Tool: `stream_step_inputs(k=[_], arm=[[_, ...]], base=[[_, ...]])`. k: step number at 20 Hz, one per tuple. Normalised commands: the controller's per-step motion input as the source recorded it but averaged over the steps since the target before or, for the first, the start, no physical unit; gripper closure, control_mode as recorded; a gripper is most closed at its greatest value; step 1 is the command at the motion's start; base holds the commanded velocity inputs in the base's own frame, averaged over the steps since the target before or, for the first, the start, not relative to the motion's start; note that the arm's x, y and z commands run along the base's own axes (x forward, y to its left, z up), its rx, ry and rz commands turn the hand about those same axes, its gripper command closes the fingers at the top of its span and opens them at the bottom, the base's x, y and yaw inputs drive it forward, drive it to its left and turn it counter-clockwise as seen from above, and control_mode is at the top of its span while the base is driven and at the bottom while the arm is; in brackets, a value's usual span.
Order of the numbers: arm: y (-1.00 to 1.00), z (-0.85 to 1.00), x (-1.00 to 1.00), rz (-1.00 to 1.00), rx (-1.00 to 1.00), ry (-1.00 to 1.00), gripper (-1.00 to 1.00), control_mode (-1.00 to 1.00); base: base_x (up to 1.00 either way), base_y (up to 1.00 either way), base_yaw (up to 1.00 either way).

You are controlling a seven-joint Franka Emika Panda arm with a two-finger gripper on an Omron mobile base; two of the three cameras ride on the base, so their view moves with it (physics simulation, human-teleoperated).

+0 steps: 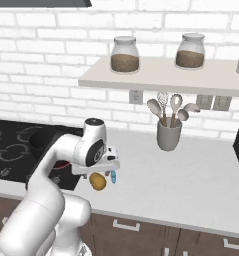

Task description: Put the potato and avocado in the pot. Retrieve the spatula and lightly stir the vegetables in the pot.

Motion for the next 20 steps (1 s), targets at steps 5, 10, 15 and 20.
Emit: stream_step_inputs(k=[5,10,15,20], arm=[[-0.06,-0.32,0.52,0.06,0.00,0.02,-1.00,-1.00],[-0.04,-0.31,0.41,0.07,0.00,0.00,-1.00,-1.00],[0.09,-0.04,-0.09,0.00,0.00,0.02,-1.00,-1.00],[0.14,-0.05,-0.03,0.00,0.00,0.08,-1.00,-1.00]], base=[[0.00,0.00,0.00],[0.00,0.00,0.00],[0.00,0.00,0.00],[0.00,0.00,0.00]])
